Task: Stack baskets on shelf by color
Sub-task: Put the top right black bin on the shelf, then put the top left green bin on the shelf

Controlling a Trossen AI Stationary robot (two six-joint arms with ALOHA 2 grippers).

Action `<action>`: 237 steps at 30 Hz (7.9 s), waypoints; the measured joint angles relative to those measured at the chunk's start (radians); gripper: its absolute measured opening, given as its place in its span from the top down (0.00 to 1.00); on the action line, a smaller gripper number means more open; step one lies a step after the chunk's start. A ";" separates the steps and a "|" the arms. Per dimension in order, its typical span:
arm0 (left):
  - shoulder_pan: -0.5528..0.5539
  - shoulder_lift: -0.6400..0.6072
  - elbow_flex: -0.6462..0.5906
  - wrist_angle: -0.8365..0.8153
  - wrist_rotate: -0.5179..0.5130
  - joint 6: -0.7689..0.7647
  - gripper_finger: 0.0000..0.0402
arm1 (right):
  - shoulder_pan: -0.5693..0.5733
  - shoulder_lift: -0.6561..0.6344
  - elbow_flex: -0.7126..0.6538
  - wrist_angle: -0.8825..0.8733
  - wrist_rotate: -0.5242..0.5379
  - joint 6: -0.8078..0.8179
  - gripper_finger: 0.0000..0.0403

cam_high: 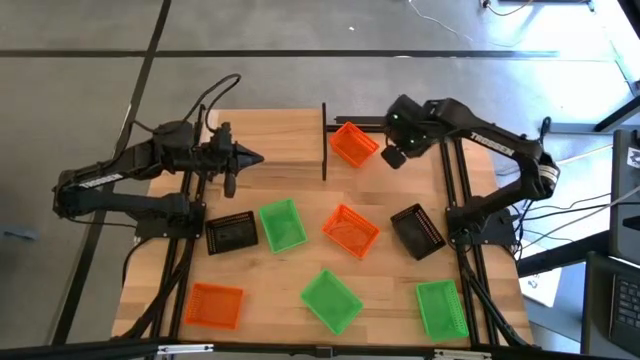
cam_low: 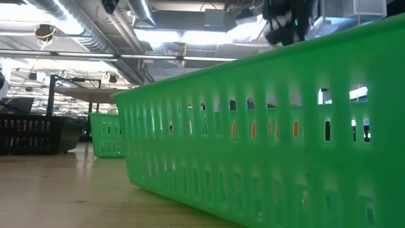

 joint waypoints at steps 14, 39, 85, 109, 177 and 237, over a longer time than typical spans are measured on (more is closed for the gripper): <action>0.033 -0.018 0.000 0.002 -0.006 -0.017 1.00 | 0.173 0.120 0.381 0.176 -0.027 -1.038 1.00; 0.053 0.007 0.235 -0.253 -0.072 0.015 1.00 | 0.119 0.508 0.437 0.493 -0.191 -1.881 1.00; 0.053 0.018 0.235 -0.275 -0.079 0.007 1.00 | 0.090 0.595 0.437 0.611 -0.078 -2.012 0.82; 0.171 0.129 0.237 -0.446 -0.315 -0.141 1.00 | 0.116 0.392 0.791 0.347 -0.077 -1.027 0.83; 0.479 0.694 0.235 -0.109 0.105 0.468 1.00 | 0.208 0.297 0.888 -0.044 -0.123 -0.515 1.00; 0.009 0.374 -0.001 -0.447 0.165 0.012 0.80 | 0.199 -0.037 0.888 -0.300 -0.112 -0.443 1.00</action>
